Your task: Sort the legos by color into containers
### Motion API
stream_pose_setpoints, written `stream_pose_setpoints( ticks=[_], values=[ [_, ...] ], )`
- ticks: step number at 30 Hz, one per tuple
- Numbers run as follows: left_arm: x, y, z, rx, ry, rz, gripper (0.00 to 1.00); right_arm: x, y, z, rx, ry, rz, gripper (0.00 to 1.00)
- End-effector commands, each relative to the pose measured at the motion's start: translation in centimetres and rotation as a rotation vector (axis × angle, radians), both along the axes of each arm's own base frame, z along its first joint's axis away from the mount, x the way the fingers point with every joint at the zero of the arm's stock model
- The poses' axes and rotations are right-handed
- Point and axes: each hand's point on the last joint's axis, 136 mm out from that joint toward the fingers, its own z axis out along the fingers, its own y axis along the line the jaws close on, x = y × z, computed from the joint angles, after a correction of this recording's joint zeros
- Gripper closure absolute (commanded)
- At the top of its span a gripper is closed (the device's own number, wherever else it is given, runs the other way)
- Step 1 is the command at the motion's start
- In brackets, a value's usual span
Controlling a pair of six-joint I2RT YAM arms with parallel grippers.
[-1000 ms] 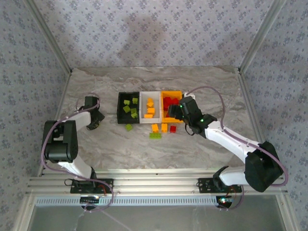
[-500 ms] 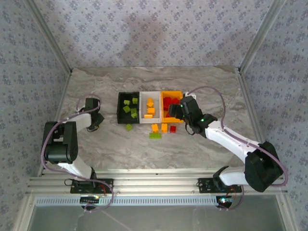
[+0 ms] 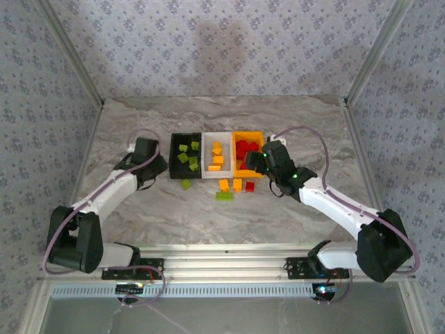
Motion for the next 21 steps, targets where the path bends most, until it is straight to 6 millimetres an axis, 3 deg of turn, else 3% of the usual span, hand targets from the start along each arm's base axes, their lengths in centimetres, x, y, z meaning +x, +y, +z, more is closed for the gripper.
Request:
stream_pose_setpoints(
  ticks=[1,5,13,16,19,21],
  values=[
    [2.0,-4.3,3.5,0.055,-0.075,-0.129,0.72,-0.7,-0.5,-0.5,0.001,0.023,-0.017,0.17],
    [4.5,-6.9,2.4,0.138,-0.042,-0.189,0.72,-1.2,-1.0,-1.0,-0.014,0.032,-0.024,0.17],
    [8.8,-7.7,0.1,0.234,-0.005,-0.198,0.71,-2.1,-1.1,-1.0,-0.009,0.040,-0.006,0.17],
    [9.4,-8.2,-0.5,0.229,0.008,-0.206,0.59,-2.6,-0.2,-1.0,0.013,0.041,0.039,0.15],
    [9.7,-8.6,0.4,0.204,-0.008,-0.211,0.40,-3.2,0.8,-1.1,0.021,0.041,0.084,0.13],
    [9.5,-8.8,1.5,0.180,-0.030,-0.212,0.32,-3.6,1.5,-1.3,0.016,0.041,0.113,0.11]
  ],
)
